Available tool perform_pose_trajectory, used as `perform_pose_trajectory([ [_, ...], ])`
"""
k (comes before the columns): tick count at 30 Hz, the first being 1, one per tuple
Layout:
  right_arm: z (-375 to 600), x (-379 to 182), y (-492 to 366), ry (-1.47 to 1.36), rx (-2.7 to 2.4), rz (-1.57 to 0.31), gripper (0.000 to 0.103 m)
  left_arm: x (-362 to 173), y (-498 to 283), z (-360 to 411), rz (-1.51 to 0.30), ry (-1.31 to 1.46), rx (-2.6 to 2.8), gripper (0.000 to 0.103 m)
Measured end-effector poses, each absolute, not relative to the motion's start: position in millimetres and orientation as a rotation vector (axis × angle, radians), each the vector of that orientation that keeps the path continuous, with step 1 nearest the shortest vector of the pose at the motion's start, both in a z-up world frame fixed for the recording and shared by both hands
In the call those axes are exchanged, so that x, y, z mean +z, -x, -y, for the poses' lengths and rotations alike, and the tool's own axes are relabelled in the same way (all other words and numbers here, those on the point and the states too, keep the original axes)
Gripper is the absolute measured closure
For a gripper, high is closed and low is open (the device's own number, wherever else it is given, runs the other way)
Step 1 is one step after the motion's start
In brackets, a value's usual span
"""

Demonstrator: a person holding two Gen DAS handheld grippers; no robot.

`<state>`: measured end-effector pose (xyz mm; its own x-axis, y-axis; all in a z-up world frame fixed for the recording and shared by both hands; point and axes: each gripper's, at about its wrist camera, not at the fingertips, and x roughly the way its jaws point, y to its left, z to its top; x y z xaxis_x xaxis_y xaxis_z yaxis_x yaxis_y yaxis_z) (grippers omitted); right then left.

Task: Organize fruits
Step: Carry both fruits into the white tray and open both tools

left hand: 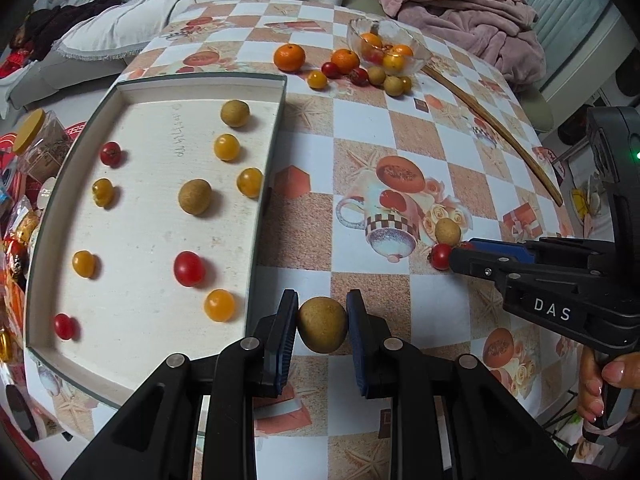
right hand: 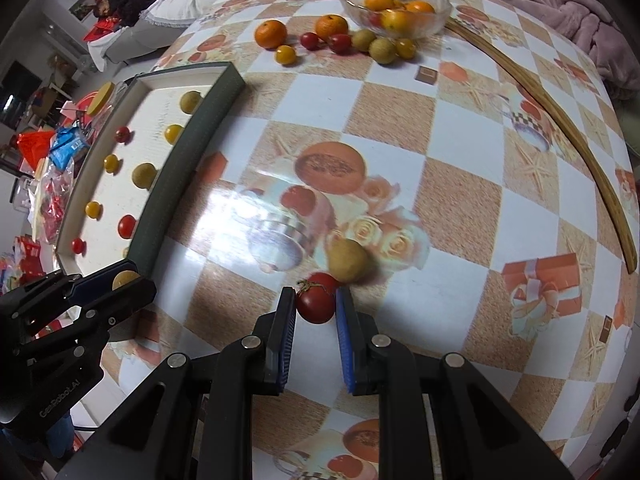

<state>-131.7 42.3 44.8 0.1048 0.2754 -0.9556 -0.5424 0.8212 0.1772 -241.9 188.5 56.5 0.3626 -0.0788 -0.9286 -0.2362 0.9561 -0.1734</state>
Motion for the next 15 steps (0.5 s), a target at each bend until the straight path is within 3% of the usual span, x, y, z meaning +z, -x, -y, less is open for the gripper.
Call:
perform_pose_trajectory([
  [15,-102,58,142,0.275,0.693,-1.315,0.081,75,266,-244,-1.130,0.360,0.193,0.077],
])
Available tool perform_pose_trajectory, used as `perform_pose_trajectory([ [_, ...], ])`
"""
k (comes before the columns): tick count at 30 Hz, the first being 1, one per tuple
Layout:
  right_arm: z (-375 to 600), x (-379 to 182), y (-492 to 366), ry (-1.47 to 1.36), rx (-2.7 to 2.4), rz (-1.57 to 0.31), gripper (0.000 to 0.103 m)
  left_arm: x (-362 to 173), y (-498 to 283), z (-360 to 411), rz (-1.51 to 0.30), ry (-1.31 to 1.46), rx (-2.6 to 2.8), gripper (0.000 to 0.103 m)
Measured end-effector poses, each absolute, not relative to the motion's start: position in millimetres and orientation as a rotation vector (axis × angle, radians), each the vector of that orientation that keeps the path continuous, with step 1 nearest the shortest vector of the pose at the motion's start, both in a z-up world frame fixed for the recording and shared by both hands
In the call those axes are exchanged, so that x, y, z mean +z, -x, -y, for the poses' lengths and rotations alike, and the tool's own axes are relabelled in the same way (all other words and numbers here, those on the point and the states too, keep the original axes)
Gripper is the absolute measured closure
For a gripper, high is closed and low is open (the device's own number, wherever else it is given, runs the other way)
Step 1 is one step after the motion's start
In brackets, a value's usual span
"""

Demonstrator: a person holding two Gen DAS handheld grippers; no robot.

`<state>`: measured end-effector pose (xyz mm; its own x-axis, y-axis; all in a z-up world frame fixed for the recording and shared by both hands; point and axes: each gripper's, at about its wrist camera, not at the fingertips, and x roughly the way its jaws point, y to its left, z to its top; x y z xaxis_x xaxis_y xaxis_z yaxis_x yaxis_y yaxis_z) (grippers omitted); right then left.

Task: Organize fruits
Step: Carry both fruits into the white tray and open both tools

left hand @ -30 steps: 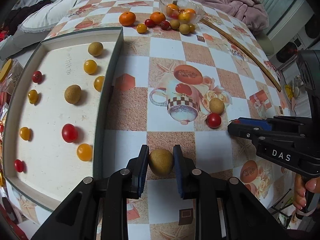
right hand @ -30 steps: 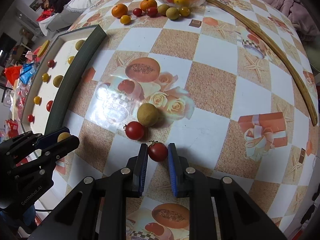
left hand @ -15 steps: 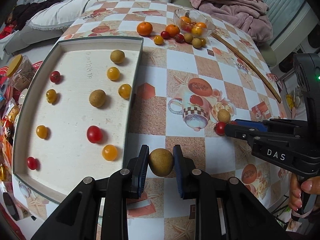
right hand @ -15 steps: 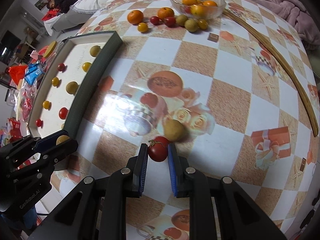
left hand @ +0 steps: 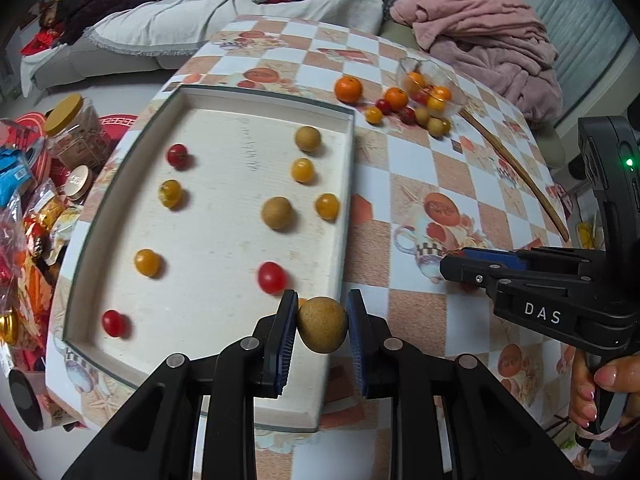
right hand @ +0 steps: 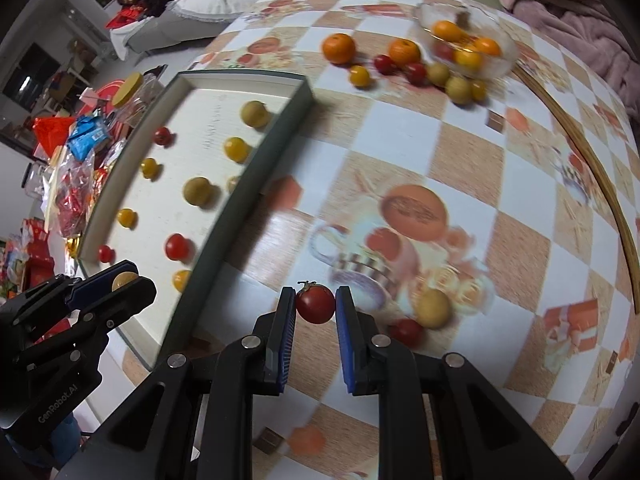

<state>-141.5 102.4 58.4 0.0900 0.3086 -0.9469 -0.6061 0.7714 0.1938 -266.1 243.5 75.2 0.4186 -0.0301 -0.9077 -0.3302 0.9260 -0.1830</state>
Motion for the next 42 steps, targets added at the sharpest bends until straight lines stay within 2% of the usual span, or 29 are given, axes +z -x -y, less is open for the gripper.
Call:
perform_pose_trajectory([
  [11,-161,64,145,0.308,0.774,-1.301,0.081,67,286,-300,-1.121,0.398,0.315,0.077],
  [19,-214,62,142,0.319,0.845,-1.292,0.081,40,291,-331,-1.186,0.427,0.403,0.077],
  [42,-274,33,131,0.437,0.869,-1.278,0.081,20,281,-329,-1.233,0.371,0.440,0.077],
])
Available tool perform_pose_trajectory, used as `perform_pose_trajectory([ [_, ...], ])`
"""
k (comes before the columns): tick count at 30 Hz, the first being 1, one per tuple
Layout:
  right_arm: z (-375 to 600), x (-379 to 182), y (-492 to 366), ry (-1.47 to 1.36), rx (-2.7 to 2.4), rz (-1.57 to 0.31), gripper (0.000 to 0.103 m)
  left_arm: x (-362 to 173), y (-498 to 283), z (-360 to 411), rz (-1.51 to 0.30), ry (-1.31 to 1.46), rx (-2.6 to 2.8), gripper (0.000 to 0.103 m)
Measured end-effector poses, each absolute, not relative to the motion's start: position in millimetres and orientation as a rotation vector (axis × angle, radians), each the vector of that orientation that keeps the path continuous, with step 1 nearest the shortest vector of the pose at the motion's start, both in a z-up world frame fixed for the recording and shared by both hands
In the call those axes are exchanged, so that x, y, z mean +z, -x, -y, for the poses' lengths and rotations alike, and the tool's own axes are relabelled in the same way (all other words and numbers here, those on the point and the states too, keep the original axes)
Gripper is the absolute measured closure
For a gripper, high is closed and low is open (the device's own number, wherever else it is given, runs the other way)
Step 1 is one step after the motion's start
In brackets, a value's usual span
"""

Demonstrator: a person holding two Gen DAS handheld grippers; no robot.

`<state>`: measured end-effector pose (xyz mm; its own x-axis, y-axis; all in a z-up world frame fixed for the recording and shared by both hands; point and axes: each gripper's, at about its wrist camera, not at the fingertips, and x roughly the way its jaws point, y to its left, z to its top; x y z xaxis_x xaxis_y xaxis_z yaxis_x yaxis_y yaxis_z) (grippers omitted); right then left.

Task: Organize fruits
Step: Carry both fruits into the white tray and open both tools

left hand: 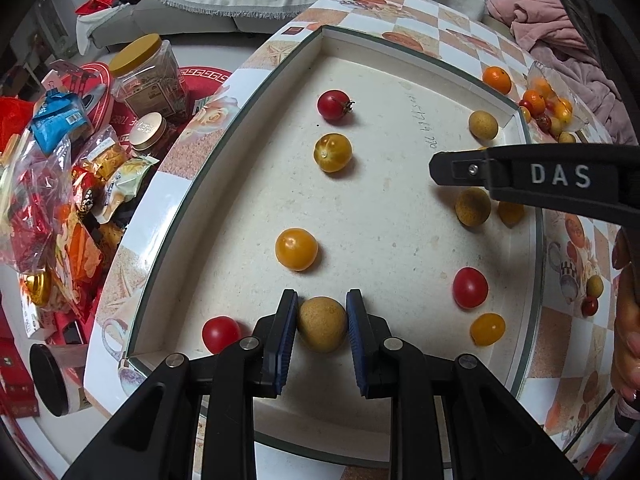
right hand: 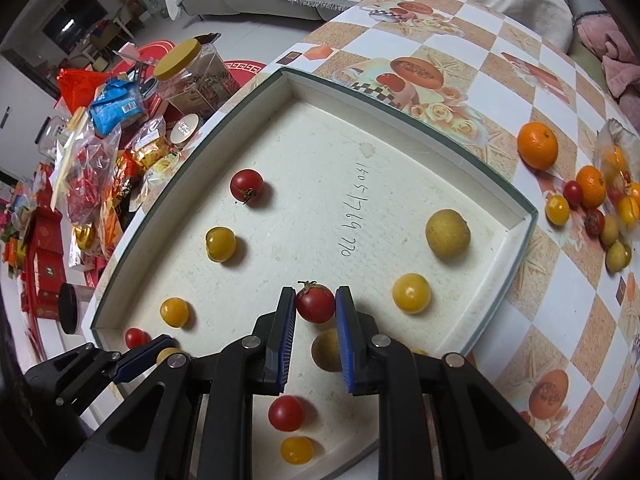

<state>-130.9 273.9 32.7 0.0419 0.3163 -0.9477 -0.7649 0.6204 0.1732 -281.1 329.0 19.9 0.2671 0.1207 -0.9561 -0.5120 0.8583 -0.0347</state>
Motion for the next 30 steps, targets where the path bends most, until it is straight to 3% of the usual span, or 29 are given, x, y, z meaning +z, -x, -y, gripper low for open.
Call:
perform_pose_trajectory([
  [6,-282,23,134,0.480,0.876,-1.280,0.080,19,279,-323,-1.241,0.333,0.463,0.076],
  [7,-283,23,135,0.489,0.879,-1.274,0.080,20,278,-322,-1.246,0.315,0.475,0.065],
  [8,-284,23,136,0.499,0.884,-1.271,0.078,19,278,-323,-1.249,0.312,0.481,0.032],
  [9,-285,24,137,0.498,0.892,-1.273,0.074,20,279,-324,-1.241,0.317,0.489,0.021],
  [10,-285,24,136,0.495,0.898,-1.278,0.071,23,281,-324,-1.221,0.319,0.501,0.019],
  [13,-282,29,135,0.477,0.902,-1.273,0.061,25,281,-324,-1.224,0.317,0.498,0.019],
  [20,-268,48,136,0.436,0.901,-1.263,0.026,25,282,-322,-1.249,0.329,0.501,0.019],
  [26,-253,53,138,0.431,0.878,-1.287,0.019,24,282,-319,-1.284,0.334,0.498,0.018],
  [30,-239,55,137,0.417,0.867,-1.307,0.009,25,283,-317,-1.287,0.330,0.506,0.018],
])
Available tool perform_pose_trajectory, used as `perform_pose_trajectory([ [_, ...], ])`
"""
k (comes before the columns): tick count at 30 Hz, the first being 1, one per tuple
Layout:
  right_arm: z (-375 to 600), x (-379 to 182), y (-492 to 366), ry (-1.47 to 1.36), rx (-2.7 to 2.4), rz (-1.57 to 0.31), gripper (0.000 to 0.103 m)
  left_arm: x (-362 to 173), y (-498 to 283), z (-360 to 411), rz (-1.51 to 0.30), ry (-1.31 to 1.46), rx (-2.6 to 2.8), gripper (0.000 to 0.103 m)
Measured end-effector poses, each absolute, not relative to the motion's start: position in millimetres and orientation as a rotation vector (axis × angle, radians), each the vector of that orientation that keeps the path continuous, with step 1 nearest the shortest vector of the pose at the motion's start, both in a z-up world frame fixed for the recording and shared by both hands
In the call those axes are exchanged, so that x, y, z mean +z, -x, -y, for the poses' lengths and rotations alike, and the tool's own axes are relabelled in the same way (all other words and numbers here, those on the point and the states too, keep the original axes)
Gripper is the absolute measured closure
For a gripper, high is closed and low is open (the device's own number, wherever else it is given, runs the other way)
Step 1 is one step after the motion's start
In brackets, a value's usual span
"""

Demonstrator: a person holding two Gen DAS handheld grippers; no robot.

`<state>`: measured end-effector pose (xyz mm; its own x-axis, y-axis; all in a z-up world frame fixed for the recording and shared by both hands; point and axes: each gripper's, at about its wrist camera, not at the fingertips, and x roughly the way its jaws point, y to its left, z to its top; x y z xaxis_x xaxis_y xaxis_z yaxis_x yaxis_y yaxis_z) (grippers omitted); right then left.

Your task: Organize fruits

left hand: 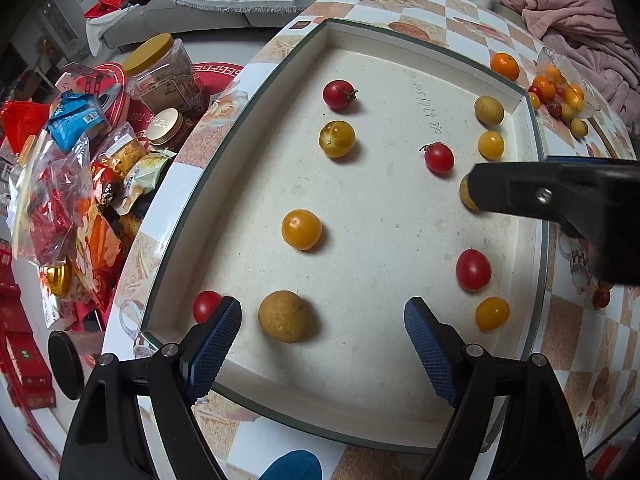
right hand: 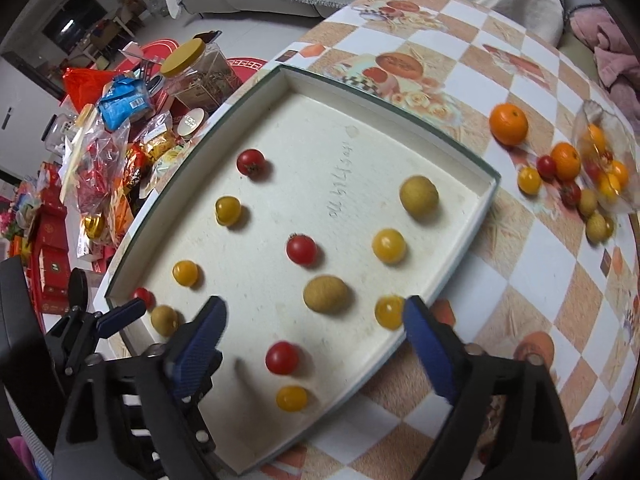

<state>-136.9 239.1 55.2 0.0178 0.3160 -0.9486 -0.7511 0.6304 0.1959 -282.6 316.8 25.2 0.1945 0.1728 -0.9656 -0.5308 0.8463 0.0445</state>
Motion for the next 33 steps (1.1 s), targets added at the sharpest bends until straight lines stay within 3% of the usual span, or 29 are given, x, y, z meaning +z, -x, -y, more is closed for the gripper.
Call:
perform_pose_trajectory([
  [3,-231,57,137,0.411,0.847,-1.304,0.009,25,283,-314,-1.294,0.332,0.504,0.018],
  [5,-226,58,136,0.405,0.840,-1.309,0.009,25,283,-313,-1.305,0.333,0.506,0.000],
  [14,-212,61,140,0.451,0.797,-1.292,0.008,34,288,-307,-1.265,0.335,0.526,0.000],
  [16,-210,62,143,0.485,0.788,-1.284,0.000,38,290,-307,-1.260,0.337,0.533,0.000],
  [33,-193,68,147,0.524,0.762,-1.275,0.000,44,302,-287,-1.311,0.275,0.537,0.000],
])
